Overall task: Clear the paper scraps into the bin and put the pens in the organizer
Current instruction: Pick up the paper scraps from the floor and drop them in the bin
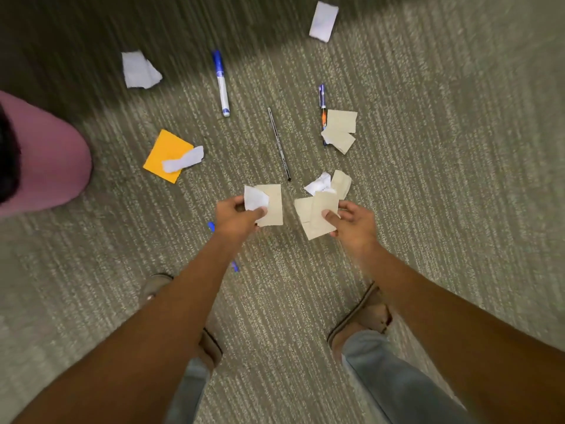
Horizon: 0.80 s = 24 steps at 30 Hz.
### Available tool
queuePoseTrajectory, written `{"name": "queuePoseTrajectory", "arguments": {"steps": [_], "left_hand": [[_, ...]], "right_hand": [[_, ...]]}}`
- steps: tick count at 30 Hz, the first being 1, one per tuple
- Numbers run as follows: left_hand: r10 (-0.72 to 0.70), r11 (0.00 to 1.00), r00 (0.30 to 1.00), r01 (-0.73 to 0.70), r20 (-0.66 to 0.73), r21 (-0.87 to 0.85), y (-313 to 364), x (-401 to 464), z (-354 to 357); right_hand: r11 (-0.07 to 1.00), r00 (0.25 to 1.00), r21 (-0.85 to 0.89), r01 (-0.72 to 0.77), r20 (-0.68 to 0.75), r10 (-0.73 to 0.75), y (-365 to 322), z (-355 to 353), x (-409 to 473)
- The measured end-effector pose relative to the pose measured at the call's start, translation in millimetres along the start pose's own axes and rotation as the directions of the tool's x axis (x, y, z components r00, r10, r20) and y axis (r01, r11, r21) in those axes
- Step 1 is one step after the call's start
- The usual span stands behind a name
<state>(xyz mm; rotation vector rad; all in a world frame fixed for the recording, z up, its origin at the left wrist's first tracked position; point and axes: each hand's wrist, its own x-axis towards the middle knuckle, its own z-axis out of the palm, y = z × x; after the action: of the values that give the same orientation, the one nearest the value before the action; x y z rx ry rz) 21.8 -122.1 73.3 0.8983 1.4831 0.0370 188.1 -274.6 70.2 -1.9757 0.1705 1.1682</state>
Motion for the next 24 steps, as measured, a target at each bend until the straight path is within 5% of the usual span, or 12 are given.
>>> {"name": "queuePoseTrajectory", "arguments": {"steps": [10,18,24], "left_hand": [[0.169,0.956,0.977,-0.195,-0.133,-0.217,89,-69,-151],[0.297,0.873,0.918,-0.373,-0.263,-0.314,145,-116,-300],[0.256,0.877,0.895,-0.374,-0.366,-0.301,156,-113,-403]], "right_hand": [[0.990,0.974,-0.011,0.141,0.183,-0.137,-124,81,-81],[0.839,0.850,-0.198,0.506,0.281,-0.446,-195,235,-169],[0.762,0.793,-0.227,0.607,0.238,-0.561,-209,348,-220]]}}
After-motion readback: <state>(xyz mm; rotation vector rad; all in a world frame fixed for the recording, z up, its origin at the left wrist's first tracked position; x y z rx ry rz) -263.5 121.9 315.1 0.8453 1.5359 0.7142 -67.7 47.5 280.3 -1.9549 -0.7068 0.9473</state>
